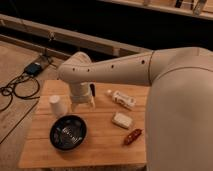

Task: Place the ceramic cup over the eraser

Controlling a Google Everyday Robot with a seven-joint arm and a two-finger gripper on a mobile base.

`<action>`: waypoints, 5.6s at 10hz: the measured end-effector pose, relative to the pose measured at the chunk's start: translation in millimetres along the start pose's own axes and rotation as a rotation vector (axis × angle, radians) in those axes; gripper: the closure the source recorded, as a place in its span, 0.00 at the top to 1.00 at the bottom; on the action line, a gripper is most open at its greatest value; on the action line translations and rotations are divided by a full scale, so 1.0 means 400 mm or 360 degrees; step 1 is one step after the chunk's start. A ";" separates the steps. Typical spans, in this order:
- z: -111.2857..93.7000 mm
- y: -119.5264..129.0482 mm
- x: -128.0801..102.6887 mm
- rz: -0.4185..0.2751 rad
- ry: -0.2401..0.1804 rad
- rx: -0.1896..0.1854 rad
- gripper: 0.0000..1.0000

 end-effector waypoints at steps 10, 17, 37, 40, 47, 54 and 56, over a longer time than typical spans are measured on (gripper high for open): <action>0.000 0.000 0.000 0.0000 0.0000 0.0000 0.65; 0.000 0.000 0.000 0.0000 0.0000 0.0000 0.65; 0.098 0.342 -0.227 -0.0775 0.0067 -0.0151 0.65; 0.132 0.383 -0.246 -0.0927 0.0038 -0.0104 0.65; 0.221 0.433 -0.324 -0.1071 -0.0092 -0.0076 0.57; 0.195 0.404 -0.339 -0.1028 -0.0095 -0.0043 0.00; 0.154 0.403 -0.351 -0.1000 -0.0109 -0.0062 0.00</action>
